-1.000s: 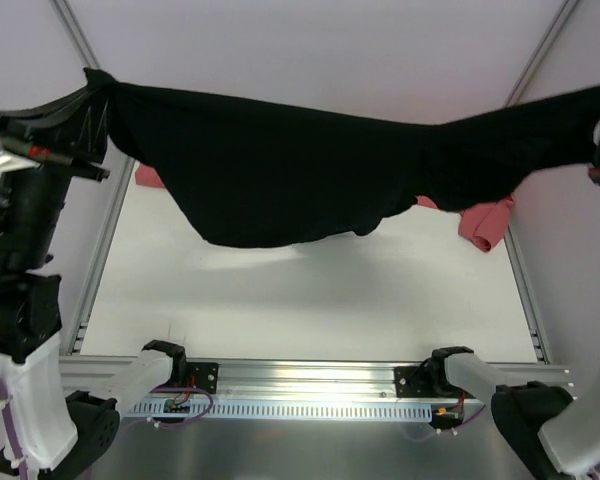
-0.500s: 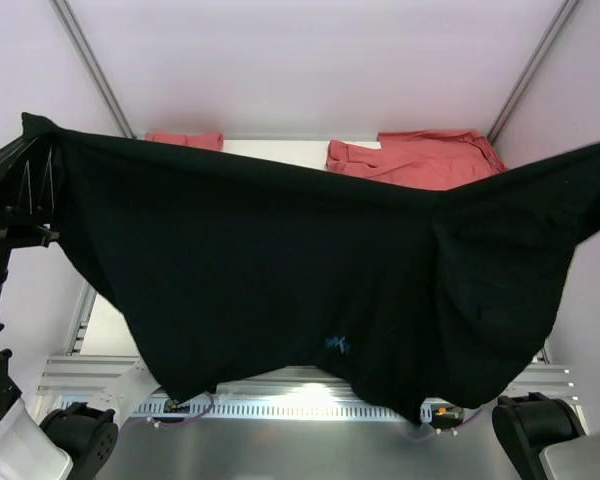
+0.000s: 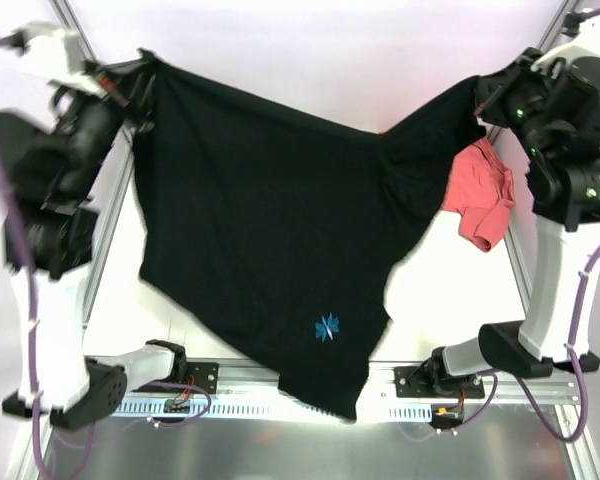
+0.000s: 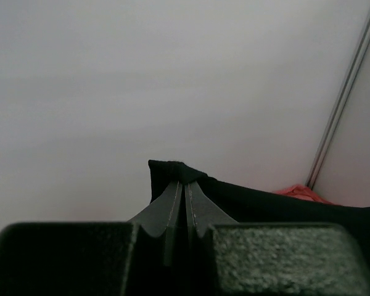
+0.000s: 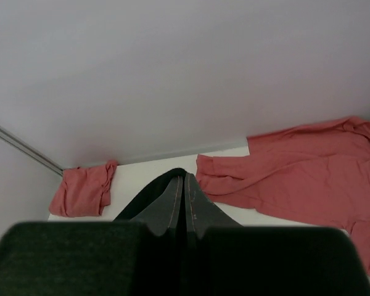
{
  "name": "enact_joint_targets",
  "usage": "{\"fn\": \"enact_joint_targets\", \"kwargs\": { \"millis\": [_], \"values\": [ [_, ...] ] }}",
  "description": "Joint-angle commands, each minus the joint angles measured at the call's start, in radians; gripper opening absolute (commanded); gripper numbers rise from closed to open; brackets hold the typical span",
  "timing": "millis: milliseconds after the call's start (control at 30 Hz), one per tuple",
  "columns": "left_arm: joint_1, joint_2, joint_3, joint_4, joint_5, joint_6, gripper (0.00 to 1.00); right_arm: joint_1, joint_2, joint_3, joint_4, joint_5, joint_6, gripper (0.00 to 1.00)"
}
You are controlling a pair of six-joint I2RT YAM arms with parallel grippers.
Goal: Fold and stack the t-shirts
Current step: Flatten out the tshirt
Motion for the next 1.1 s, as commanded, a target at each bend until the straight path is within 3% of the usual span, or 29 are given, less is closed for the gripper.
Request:
{"fn": "enact_joint_targets", "kwargs": {
  "millis": [0,167,400,700,900,1067],
  "values": [
    [0.006,0.027,0.031,0.152,-0.004,-0.011,0.0,-0.011,-0.03,0.044,0.099,0.016,-0.013,0.0],
    [0.006,0.084,0.106,0.169,0.01,-0.006,0.0,-0.019,0.004,0.136,0.111,0.041,-0.036,0.0],
    [0.006,0.067,0.137,0.149,0.025,-0.026,0.0,-0.019,-0.068,0.129,0.128,0.045,-0.037,0.0],
    [0.006,-0.135,0.05,-0.007,0.039,-0.058,0.0,-0.019,-0.291,0.008,0.076,0.019,-0.01,0.0],
    [0.006,-0.284,0.033,-0.136,0.042,-0.091,0.0,-0.019,-0.423,0.011,0.009,0.044,-0.005,0.0],
    [0.006,-0.318,0.062,-0.202,0.018,-0.077,0.0,-0.019,-0.46,0.034,-0.019,0.067,-0.002,0.0]
  ]
}}
